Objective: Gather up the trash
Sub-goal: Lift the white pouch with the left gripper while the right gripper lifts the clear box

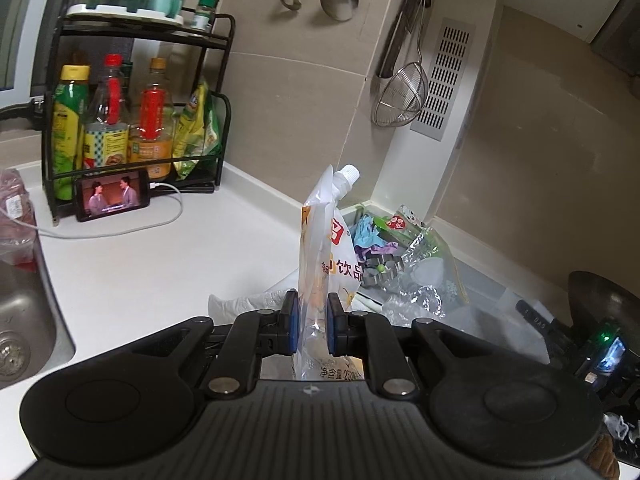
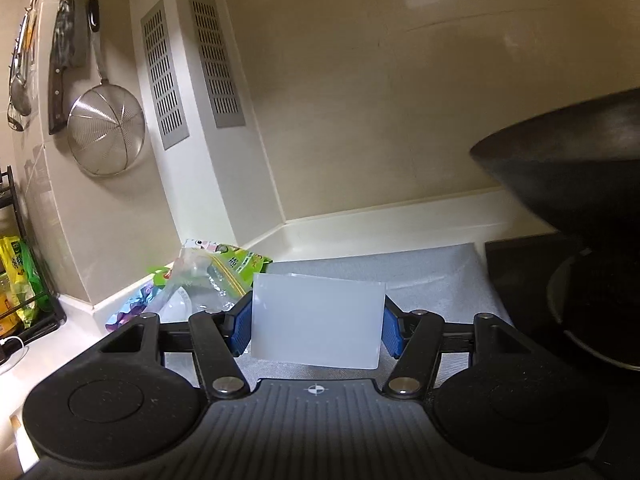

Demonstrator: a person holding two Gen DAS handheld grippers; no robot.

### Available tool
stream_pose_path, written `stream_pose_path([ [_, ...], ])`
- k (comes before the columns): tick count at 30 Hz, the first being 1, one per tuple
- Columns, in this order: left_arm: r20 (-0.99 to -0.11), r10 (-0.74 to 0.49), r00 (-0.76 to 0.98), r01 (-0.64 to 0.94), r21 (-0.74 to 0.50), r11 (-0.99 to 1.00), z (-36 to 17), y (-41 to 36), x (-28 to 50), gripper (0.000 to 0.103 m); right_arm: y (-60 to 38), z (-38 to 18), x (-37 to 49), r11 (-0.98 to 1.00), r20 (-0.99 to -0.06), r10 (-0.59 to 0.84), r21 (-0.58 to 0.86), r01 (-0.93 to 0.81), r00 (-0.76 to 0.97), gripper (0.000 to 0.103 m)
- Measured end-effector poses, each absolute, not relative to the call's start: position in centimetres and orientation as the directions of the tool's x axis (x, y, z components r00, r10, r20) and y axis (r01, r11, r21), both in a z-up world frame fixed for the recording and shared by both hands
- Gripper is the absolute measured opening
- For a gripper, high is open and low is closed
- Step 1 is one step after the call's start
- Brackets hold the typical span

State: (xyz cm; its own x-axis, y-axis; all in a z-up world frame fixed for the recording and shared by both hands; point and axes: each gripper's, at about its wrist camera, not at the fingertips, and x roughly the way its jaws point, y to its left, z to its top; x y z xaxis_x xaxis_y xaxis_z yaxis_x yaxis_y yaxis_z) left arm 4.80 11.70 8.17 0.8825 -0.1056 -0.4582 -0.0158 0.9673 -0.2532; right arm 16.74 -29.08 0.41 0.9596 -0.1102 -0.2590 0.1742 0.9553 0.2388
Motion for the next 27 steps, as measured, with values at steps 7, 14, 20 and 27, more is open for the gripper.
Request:
stream_pose_path([
  [7,-0.445,-0.119,0.888,-0.006,-0.268,0.963,7.5,12.7,1.1,0.014,-26.1,4.5,9.1,0.984,-0.154,-0.043,0.167,0.068,0.987,0.064],
  [14,-0.465,-0.144,0.873,0.009,-0.281,0.96,5.9,13.5,-3.4,0.014,-22.5,6.4,0.7,0.983,-0.132,0.129,0.146,-0.109,0.983,0.064],
  [20,-0.474,-0.245,0.846,0.073,-0.352,0.933,5.3,13.6,-2.8,0.014,-19.6,6.0,-1.8,0.983,-0.17,0.182,0.058,-0.174,0.969,0.064],
  [27,-0.46,-0.227,0.858,0.097,-0.289,0.952,8.0,11.0,7.7,0.014,-20.7,5.6,0.6,0.985,-0.221,0.148,0.125,-0.122,0.964,0.064],
])
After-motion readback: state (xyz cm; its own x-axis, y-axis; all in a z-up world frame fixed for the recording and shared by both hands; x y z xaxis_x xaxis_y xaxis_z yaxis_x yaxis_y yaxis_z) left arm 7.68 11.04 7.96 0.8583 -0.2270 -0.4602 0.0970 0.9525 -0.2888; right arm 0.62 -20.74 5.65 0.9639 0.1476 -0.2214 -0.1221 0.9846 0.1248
